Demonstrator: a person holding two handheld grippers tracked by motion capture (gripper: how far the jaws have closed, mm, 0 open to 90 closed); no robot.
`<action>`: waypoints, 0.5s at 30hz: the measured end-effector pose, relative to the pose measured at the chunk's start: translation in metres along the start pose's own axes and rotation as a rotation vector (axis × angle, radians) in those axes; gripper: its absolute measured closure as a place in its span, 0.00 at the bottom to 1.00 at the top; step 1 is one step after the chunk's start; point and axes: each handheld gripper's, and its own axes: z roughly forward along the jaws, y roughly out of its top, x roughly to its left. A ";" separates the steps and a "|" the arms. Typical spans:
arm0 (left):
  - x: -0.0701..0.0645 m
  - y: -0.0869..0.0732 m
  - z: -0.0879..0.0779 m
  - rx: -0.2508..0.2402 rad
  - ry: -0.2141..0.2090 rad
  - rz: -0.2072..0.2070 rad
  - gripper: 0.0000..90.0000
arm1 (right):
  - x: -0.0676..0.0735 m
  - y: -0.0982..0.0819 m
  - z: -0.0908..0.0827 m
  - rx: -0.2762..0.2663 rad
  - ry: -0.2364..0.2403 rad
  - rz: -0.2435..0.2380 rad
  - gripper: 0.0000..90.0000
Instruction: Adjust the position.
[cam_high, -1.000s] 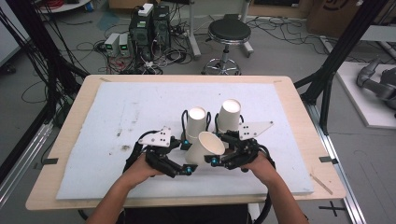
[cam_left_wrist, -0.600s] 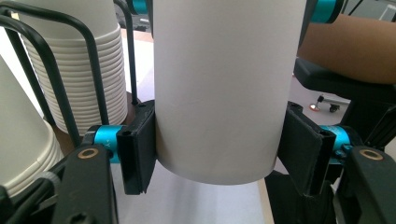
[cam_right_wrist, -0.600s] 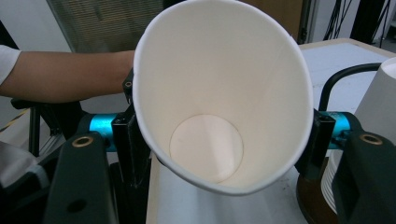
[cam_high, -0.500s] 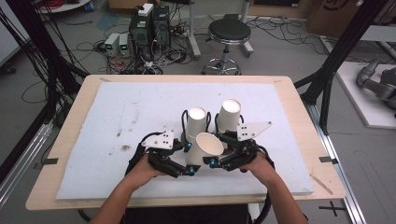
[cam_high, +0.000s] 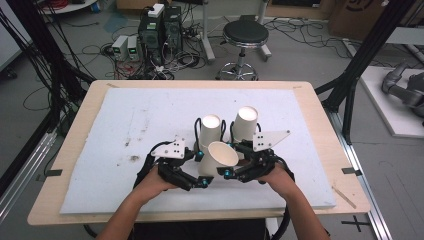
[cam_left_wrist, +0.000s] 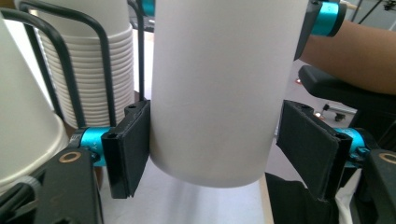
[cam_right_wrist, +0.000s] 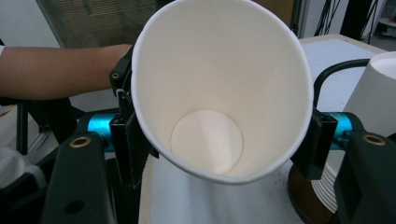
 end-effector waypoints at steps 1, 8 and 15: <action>0.000 0.000 -0.001 0.000 0.002 0.001 0.30 | 0.000 0.000 0.000 0.006 -0.004 0.002 0.37; -0.002 0.000 0.005 0.020 -0.030 0.029 0.38 | 0.003 0.003 0.004 0.027 0.010 -0.002 0.37; -0.002 0.001 0.004 0.003 -0.039 0.040 0.39 | 0.005 0.005 0.005 -0.013 0.009 0.000 0.32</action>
